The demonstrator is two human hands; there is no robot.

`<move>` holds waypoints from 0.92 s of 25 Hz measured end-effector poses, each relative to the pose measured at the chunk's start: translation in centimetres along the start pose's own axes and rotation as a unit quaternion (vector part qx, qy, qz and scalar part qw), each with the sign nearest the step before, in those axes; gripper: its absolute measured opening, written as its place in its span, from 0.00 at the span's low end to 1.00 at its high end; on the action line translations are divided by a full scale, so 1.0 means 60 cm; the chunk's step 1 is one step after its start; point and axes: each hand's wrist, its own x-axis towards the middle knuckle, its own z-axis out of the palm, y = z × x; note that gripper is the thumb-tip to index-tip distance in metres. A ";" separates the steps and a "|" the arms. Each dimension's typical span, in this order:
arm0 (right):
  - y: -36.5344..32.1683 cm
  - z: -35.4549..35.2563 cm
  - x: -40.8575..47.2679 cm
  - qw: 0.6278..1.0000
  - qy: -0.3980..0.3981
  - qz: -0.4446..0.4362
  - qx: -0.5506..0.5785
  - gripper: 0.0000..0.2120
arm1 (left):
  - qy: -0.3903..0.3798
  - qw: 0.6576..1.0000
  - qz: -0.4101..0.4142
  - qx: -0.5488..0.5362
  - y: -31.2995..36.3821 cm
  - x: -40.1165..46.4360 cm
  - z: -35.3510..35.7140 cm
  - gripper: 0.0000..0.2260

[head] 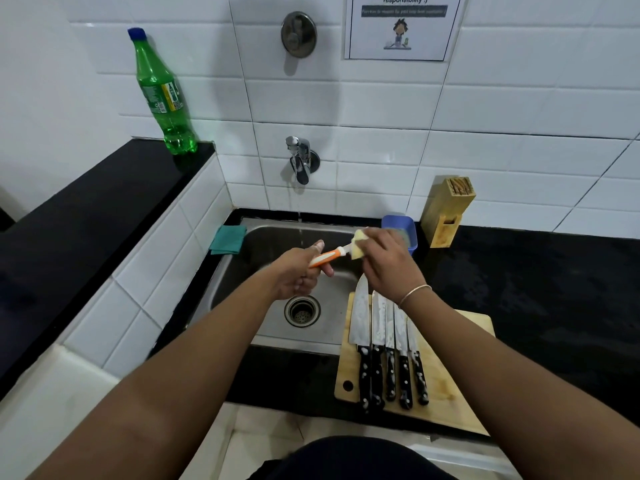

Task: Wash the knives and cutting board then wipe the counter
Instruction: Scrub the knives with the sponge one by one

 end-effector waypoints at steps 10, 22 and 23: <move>0.006 -0.004 -0.002 0.997 -0.022 0.076 0.010 0.11 | 0.002 0.998 -0.031 0.048 -0.002 -0.014 -0.005 0.27; -0.019 0.003 0.027 0.981 -0.044 0.190 0.011 0.08 | 0.086 0.948 0.164 0.257 -0.011 -0.034 0.024 0.08; -0.020 0.002 0.031 0.980 -0.043 0.196 0.001 0.07 | 0.089 0.946 0.174 0.259 -0.012 -0.034 0.025 0.07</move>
